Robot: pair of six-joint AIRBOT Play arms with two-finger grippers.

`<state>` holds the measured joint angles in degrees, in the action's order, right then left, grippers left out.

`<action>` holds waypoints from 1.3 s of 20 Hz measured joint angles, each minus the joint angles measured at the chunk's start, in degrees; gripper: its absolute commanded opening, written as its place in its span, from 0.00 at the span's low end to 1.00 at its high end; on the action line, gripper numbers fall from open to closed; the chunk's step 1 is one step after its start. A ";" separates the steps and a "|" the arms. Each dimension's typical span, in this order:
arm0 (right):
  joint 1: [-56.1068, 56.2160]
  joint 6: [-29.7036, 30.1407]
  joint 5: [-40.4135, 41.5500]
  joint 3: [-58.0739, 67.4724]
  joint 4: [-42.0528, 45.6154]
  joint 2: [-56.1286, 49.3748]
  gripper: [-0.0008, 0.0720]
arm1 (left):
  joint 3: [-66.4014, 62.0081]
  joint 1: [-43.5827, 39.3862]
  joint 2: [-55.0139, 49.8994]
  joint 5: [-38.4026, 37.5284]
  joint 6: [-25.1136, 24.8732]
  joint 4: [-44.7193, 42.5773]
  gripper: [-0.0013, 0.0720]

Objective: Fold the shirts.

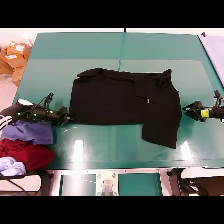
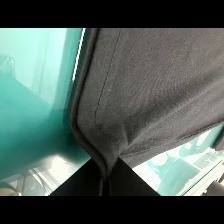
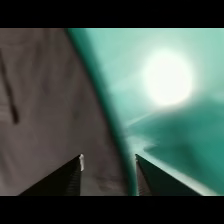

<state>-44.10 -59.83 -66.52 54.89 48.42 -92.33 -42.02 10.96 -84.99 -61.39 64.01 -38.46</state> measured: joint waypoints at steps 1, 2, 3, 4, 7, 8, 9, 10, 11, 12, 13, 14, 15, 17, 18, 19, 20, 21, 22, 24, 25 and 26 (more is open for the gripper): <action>0.50 0.09 -1.09 -0.33 -0.26 -0.46 0.54 | 0.00 0.00 0.00 -0.04 -0.02 0.07 0.05; 0.83 0.24 -1.97 -0.55 -0.31 -0.81 0.54 | 0.00 0.02 0.00 -0.11 -0.02 0.11 0.05; 1.05 0.28 -3.10 -0.74 -0.37 -1.07 0.53 | 0.00 0.02 -0.02 -0.17 -0.02 0.13 0.05; 1.18 0.37 -4.15 -0.90 -0.46 -1.31 0.52 | 0.00 0.02 -0.02 -0.28 -0.02 0.15 0.05; 1.27 0.44 -5.46 -1.09 -0.44 -1.62 0.40 | 0.00 0.04 0.00 -0.87 -0.02 0.15 0.05; 1.31 0.48 -5.51 -1.16 0.13 -1.68 0.15 | 0.00 0.04 0.00 -1.05 -0.04 0.11 0.05; 1.33 0.68 -5.49 -1.18 0.90 -1.77 0.03 | -0.11 0.04 -0.02 -1.31 -0.17 0.04 0.05; 1.36 1.14 -6.01 -1.05 0.57 -1.86 0.03 | -0.37 0.02 -0.02 -1.44 -0.70 -0.11 0.05; 1.53 1.81 -6.34 -0.74 -0.20 -1.84 0.03 | -1.11 0.04 0.02 -1.77 -1.29 -0.26 0.05; 1.81 2.49 -7.15 -0.07 -1.79 -1.62 0.03 | -2.10 0.07 0.35 -2.67 -1.77 -0.15 0.05; 2.58 3.28 -7.17 0.94 -2.27 -0.83 0.03 | -3.96 0.02 1.22 -3.91 -2.08 0.13 0.05; 3.19 3.74 -7.93 2.62 -5.62 0.70 0.03 | -6.38 0.02 2.62 -5.46 -2.25 0.31 0.05; 4.17 4.20 -9.33 4.55 -8.31 2.89 0.03 | -9.18 0.02 4.50 -6.93 -2.19 0.63 0.05; 5.64 4.26 -10.99 10.03 -13.16 9.01 0.03 | -16.55 0.02 10.08 -9.81 -1.05 0.98 0.05; 5.90 3.91 -11.63 13.07 -15.61 12.61 0.03 | -21.27 0.02 13.62 -10.93 -0.37 0.96 0.05; 6.16 3.61 -12.02 16.41 -17.27 16.81 0.03 | -25.99 0.02 17.09 -11.39 0.13 1.11 0.05; 5.92 3.04 -12.15 19.54 -18.38 20.94 0.03 | -31.34 0.02 20.76 -11.80 0.61 1.22 0.05; 5.44 1.66 -11.21 22.86 -19.41 25.53 0.03 | -36.46 0.02 24.06 -12.07 0.87 1.22 0.05; 5.11 0.09 -10.10 25.81 -20.31 29.66 0.03 | -41.99 0.07 27.50 -11.54 1.14 1.40 0.05; 4.55 -3.61 -7.04 31.56 -21.27 37.38 0.03 | -52.04 0.04 33.18 -10.29 1.46 1.46 0.05; 4.37 -5.53 -5.16 34.29 -21.64 40.72 0.03 | -56.46 0.04 35.54 -9.57 1.53 1.55 0.05; 4.24 -7.10 -3.58 36.76 -21.75 43.36 0.03 | -60.67 0.04 37.75 -8.85 1.68 1.55 0.05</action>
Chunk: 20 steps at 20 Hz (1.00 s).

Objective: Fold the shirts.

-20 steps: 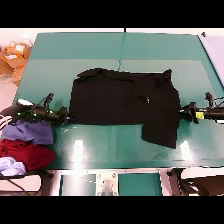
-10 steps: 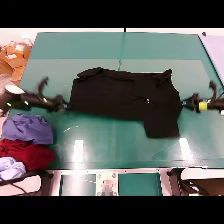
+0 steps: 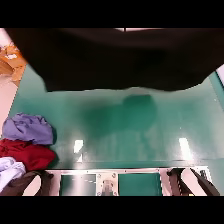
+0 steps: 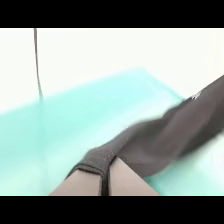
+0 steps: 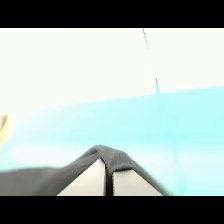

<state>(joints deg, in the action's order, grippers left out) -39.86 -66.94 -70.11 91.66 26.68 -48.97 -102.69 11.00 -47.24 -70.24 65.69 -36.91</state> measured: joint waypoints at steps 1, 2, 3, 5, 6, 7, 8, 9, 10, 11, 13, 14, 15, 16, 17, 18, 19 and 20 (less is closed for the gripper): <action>-0.09 -1.62 2.01 2.69 0.22 2.38 0.03 | -3.30 0.00 1.77 0.33 0.15 0.02 0.05; -0.17 -3.21 3.52 5.16 1.18 4.00 0.03 | -6.21 -0.02 3.13 0.61 0.68 0.02 0.05; -0.20 -4.94 4.57 7.37 2.75 5.29 0.03 | -8.22 -0.02 3.93 0.90 1.49 -0.28 0.05; -0.24 -7.63 5.57 10.43 5.66 6.80 0.03 | -10.01 -0.02 4.70 0.68 4.04 -3.39 0.05; -0.24 -8.44 5.70 10.97 6.93 6.91 0.03 | -9.79 -0.02 4.59 0.57 5.55 -5.22 0.05; -0.15 -9.07 5.73 10.93 7.98 6.71 0.03 | -8.92 -0.02 3.91 0.44 6.71 -6.10 0.05; 0.31 -9.49 5.84 10.14 8.17 6.23 0.03 | -7.34 -0.02 2.49 0.04 7.69 -7.08 0.05; 1.22 -9.53 5.95 8.37 8.33 5.40 0.03 | -5.44 -0.02 0.68 -0.15 8.37 -8.15 0.05; 2.47 -9.42 6.16 5.84 8.57 4.24 0.03 | -3.04 0.00 -1.75 -0.31 8.63 -8.52 0.05; 4.37 -8.61 6.84 2.23 9.29 2.56 0.03 | -0.35 0.00 -4.70 -0.35 8.55 -8.11 0.05; 9.25 -5.86 9.81 -5.70 10.23 -2.05 0.03 | 4.92 -0.02 -11.89 -0.15 6.64 -6.43 0.05; 11.85 -4.17 11.93 -9.44 10.88 -5.20 0.03 | 7.19 -0.26 -15.87 0.52 5.35 -5.62 0.05; 14.03 -2.67 14.38 -12.13 10.88 -8.63 0.03 | 9.20 -0.76 -20.48 1.29 3.91 -4.76 0.05; 16.11 -1.31 17.11 -14.14 10.99 -12.92 0.03 | 10.56 -1.51 -25.00 2.47 2.51 -3.98 0.05; 17.59 -0.35 19.34 -15.26 11.32 -17.33 0.03 | 11.58 -2.49 -29.77 3.58 1.16 -3.50 0.05; 18.75 0.37 21.40 -15.72 11.47 -22.25 0.03 | 12.41 -3.76 -34.82 5.03 -0.33 -3.34 0.05; 19.54 0.94 22.95 -15.52 11.43 -26.73 0.03 | 12.96 -5.20 -39.54 6.99 -1.66 -2.86 0.05; 20.17 1.38 24.09 -14.91 11.30 -31.23 0.03 | 13.33 -6.51 -43.47 9.07 -2.64 -2.32 0.05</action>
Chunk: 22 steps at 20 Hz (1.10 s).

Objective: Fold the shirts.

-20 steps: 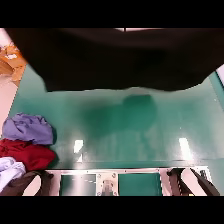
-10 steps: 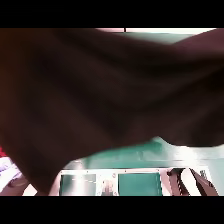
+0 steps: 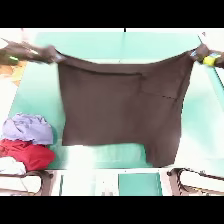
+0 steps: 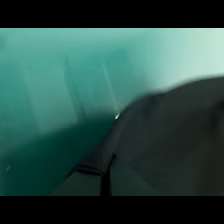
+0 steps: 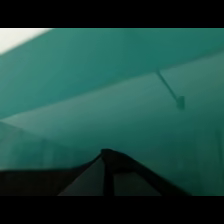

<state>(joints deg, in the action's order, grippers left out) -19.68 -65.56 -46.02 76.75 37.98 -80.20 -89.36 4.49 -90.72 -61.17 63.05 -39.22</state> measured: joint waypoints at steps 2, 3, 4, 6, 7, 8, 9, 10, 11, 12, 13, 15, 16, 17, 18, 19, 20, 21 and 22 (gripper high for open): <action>0.68 0.50 1.38 2.27 0.11 -8.46 0.03 | 0.48 -1.75 -6.60 4.79 -1.11 0.48 0.05; 0.85 0.68 2.14 3.98 0.04 -12.22 0.03 | 0.57 -2.14 -8.96 7.37 -1.27 1.31 0.05; 0.98 0.81 2.47 5.66 -0.02 -15.34 0.03 | 0.66 -2.34 -10.60 9.38 -1.29 1.88 0.05; 1.22 0.96 2.75 9.42 0.00 -20.55 0.03 | 0.70 -2.23 -12.66 13.03 -1.25 2.84 0.05; 1.20 1.05 2.95 11.17 -0.04 -22.40 0.03 | 0.70 -2.08 -13.31 14.29 -1.27 3.23 0.05; 1.20 1.05 2.95 12.50 0.00 -23.80 0.03 | 0.72 -2.01 -13.81 14.99 -1.29 3.21 0.05; 1.11 1.07 2.60 13.42 0.24 -24.72 0.03 | 0.74 -1.99 -14.16 15.34 -1.36 2.99 0.05; 0.74 1.07 1.66 14.21 0.63 -25.33 0.03 | 0.72 -2.01 -14.36 15.30 -1.44 2.49 0.05; 0.17 1.09 0.50 14.69 1.31 -25.68 0.03 | 0.72 -1.99 -14.58 14.73 -1.49 1.57 0.05; -0.55 1.05 -1.07 15.04 2.54 -25.90 0.03 | 0.74 -1.86 -14.73 13.42 -1.49 0.15 0.05; -1.49 0.52 -3.19 15.30 4.04 -26.01 0.03 | 0.74 -1.60 -14.82 11.89 -1.49 -1.03 0.05; -3.80 -0.35 -6.80 15.63 6.67 -25.94 0.03 | 0.74 -0.70 -14.95 8.24 -1.20 -3.10 0.05; -5.07 -0.94 -8.68 15.63 7.74 -25.94 0.03 | 0.74 -0.24 -14.97 6.71 -0.92 -3.89 0.05; -6.03 -1.18 -10.16 15.41 8.31 -25.88 0.03 | 0.72 0.11 -14.97 5.53 -0.72 -4.35 0.05; -6.86 -1.27 -11.45 14.88 8.83 -25.83 0.03 | 0.74 0.24 -15.02 4.61 -0.52 -4.94 0.05; -7.41 -1.33 -12.31 14.16 9.31 -25.86 0.03 | 0.79 0.22 -15.08 4.07 -0.35 -5.62 0.05; -7.82 -1.36 -12.92 13.22 9.75 -25.86 0.03 | 0.81 0.04 -15.17 3.91 -0.17 -6.19 0.05; -8.07 -1.33 -13.20 12.26 9.99 -25.83 0.03 | 0.85 -0.24 -15.39 3.91 -0.15 -6.78 0.05; -8.22 -1.22 -13.38 11.17 10.29 -25.86 0.03 | 0.98 -0.55 -15.76 3.80 -0.11 -7.34 0.05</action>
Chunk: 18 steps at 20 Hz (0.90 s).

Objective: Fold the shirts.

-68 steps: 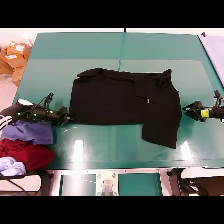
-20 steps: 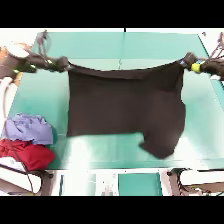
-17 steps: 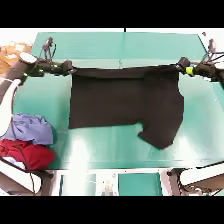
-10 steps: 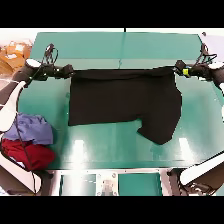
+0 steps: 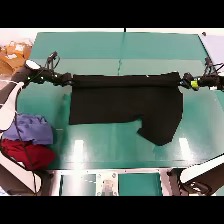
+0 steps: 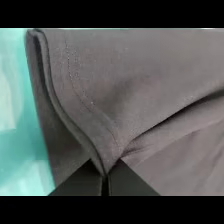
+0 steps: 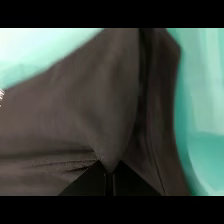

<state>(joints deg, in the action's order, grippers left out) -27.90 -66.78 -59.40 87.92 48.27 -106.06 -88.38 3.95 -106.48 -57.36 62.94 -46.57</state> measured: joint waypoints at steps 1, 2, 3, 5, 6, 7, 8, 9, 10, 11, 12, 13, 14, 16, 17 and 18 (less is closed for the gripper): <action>-0.11 0.20 -0.13 -0.94 0.24 0.00 0.03 | 0.07 -0.26 -0.35 -0.02 0.15 -0.61 0.05; -0.22 0.44 -0.20 -1.77 0.55 0.00 0.03 | 0.13 -0.55 -0.74 -0.02 0.20 -1.05 0.05; -0.28 0.57 -0.20 -2.43 0.96 0.00 0.03 | 0.20 -0.81 -1.11 -0.04 0.39 -1.51 0.05; -0.35 0.83 -0.15 -3.17 1.44 0.00 0.06 | 0.28 -1.09 -1.62 0.00 0.83 -1.99 0.05; -0.33 0.87 -0.15 -3.41 1.55 0.00 0.31 | 0.26 -1.16 -1.77 0.02 1.03 -2.16 0.27; -0.33 0.92 -0.13 -3.45 1.90 0.00 0.53 | 0.13 -1.22 -1.90 -0.11 1.22 -2.51 0.77; -0.35 0.87 -0.17 -3.23 2.12 0.00 0.57 | -0.20 -1.25 -1.92 -0.39 1.60 -2.51 0.86; -0.39 0.59 -0.46 -2.60 2.12 0.04 0.57 | -0.72 -1.22 -1.92 -0.79 2.38 -2.51 0.86; -0.55 0.00 -1.36 -1.57 2.29 0.13 0.56 | -1.55 -1.27 -1.99 -1.73 2.75 -2.56 0.86; -0.85 -0.59 -2.62 -0.42 2.86 0.33 0.45 | -2.60 -1.33 -1.99 -3.06 3.37 -2.64 0.86; -1.33 -1.60 -3.85 0.87 3.72 0.70 0.23 | -4.00 -1.33 -1.99 -4.79 4.42 -3.28 0.86; -1.92 -2.34 -5.38 1.86 4.63 1.33 0.06 | -5.49 -1.20 -1.99 -7.19 5.92 -4.68 0.83; -2.71 -3.17 -7.32 2.51 5.86 2.19 0.03 | -7.26 -0.87 -1.99 -10.64 8.17 -7.08 0.82; -4.48 -4.26 -10.62 2.32 8.00 4.63 0.03 | -10.10 -0.17 -1.92 -18.27 12.90 -11.85 0.06; -5.44 -4.85 -11.89 1.14 8.87 6.54 0.03 | -11.13 0.24 -1.79 -22.53 15.02 -13.64 0.05; -6.32 -5.51 -12.74 -0.57 9.94 8.55 0.03 | -11.54 0.52 -1.49 -26.18 16.57 -15.15 0.05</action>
<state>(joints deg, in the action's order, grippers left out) -34.22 -72.29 -72.14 87.35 58.22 -97.51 -99.92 4.47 -107.96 -83.55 79.50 -61.71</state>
